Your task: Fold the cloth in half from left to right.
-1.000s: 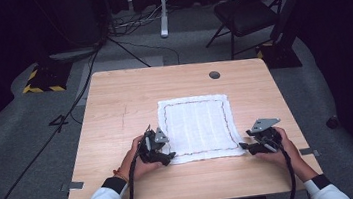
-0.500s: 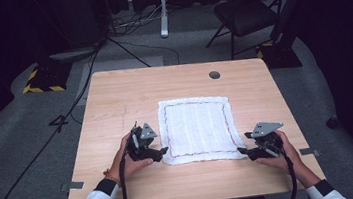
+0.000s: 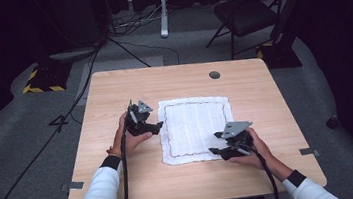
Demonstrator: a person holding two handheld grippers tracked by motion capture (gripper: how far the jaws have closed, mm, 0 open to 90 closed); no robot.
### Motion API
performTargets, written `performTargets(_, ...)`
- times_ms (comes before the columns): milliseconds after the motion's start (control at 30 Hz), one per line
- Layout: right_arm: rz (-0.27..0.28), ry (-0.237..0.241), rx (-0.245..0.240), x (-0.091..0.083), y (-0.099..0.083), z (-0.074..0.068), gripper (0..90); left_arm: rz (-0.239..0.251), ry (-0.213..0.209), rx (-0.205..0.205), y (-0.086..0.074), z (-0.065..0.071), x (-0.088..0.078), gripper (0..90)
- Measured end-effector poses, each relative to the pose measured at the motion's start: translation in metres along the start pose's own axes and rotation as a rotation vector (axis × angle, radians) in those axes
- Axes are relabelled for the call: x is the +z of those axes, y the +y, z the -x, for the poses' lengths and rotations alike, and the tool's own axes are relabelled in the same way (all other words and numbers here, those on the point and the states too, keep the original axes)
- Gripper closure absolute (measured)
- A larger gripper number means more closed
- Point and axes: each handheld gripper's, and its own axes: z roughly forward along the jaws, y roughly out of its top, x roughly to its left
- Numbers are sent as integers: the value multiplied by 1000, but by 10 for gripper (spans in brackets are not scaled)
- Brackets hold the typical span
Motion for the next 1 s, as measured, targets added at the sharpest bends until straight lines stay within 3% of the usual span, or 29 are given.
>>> performTargets(133, 11, 65, -40, 27, 23, -14, 395, -13, 25, 8, 6, -4, 13, 202)
performTargets(233, 4, 100, -87, 48, 37, -26, 396, -16, 9, -27, 11, -6, 26, 200)
performTargets(400, 7, 143, -119, 74, 50, -41, 391, -59, 52, 13, 22, -6, 46, 198)
performTargets(600, -2, 154, -150, 88, 57, -56, 395, -88, 80, -24, 35, -16, 68, 192)
performTargets(733, -11, 159, -156, 93, 59, -59, 390, -92, 129, -48, 39, -24, 78, 189)
performTargets(900, -8, 165, -141, 97, 61, -59, 383, -82, 141, -93, 42, -30, 84, 156)
performTargets(1000, -13, 171, -134, 103, 63, -60, 380, -78, 107, -133, 39, -34, 85, 155)
